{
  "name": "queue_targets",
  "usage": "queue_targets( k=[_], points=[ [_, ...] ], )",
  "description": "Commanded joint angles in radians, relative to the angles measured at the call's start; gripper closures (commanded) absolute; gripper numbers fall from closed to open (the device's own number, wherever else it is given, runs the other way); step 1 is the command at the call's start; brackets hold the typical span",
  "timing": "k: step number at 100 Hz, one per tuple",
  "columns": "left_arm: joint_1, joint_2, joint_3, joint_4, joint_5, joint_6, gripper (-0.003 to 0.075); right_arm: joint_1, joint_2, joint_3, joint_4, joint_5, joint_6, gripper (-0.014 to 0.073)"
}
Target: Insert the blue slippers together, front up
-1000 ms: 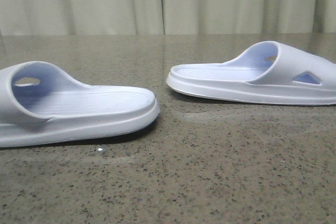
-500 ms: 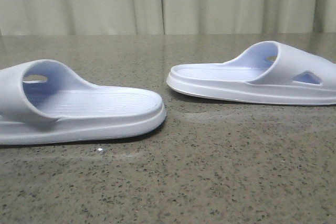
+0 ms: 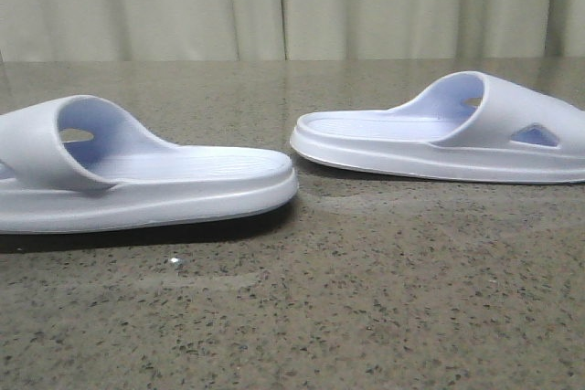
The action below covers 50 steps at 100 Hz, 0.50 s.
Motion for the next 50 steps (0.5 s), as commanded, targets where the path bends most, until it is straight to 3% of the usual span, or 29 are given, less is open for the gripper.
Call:
queue_targets(
  k=[1, 24, 50],
  points=[
    [-0.007, -0.002, -0.024, -0.042, -0.011, 0.0, 0.0704, -0.006, 0.017, -0.036, 0.014, -0.067, -0.004, 0.0169],
    [-0.007, -0.041, -0.026, -0.109, -0.009, 0.026, 0.0703, -0.006, 0.024, -0.036, 0.017, -0.091, 0.022, 0.0169],
    [-0.007, -0.126, -0.026, -0.303, 0.033, 0.135, 0.0703, -0.006, 0.141, -0.036, -0.013, -0.146, 0.067, 0.0169]
  ],
)
